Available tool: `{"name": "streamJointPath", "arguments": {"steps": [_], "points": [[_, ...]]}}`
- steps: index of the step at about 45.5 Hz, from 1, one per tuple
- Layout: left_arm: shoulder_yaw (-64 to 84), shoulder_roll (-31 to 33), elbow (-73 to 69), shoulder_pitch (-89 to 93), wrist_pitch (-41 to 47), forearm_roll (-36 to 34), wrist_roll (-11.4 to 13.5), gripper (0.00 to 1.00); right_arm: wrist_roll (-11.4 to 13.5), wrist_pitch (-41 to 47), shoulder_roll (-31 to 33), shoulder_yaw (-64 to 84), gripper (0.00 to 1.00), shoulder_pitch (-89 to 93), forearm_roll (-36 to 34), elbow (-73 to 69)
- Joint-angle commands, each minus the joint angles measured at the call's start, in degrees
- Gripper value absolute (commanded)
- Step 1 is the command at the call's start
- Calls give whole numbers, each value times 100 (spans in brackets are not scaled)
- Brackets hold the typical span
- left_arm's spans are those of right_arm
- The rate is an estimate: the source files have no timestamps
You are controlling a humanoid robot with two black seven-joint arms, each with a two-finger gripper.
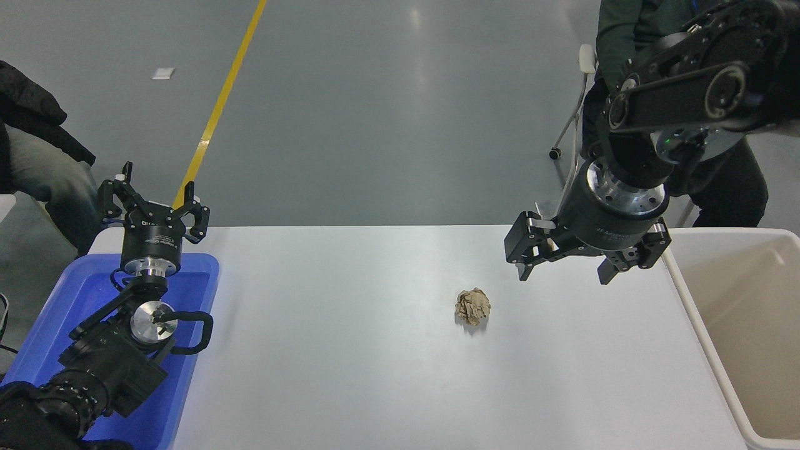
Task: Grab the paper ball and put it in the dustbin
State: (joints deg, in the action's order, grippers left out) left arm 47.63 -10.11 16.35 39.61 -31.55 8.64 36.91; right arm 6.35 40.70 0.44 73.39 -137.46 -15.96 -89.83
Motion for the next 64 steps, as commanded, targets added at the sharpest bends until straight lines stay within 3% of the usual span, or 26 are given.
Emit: {"name": "streamJointPath", "arguments": {"steps": [1, 29, 48, 64], "points": [[9, 0, 0, 3, 0, 6, 0, 99, -2, -35, 0, 0, 100, 53, 49, 1], [0, -9, 0, 3, 0, -2, 0, 99, -11, -281, 0, -79, 100, 334, 58, 211], [0, -9, 0, 3, 0, -2, 0, 99, -11, -2048, -44, -184, 100, 1432, 41, 642], [0, -9, 0, 3, 0, -2, 0, 99, -11, -2487, -44, -615, 100, 2777, -30, 2188]]}}
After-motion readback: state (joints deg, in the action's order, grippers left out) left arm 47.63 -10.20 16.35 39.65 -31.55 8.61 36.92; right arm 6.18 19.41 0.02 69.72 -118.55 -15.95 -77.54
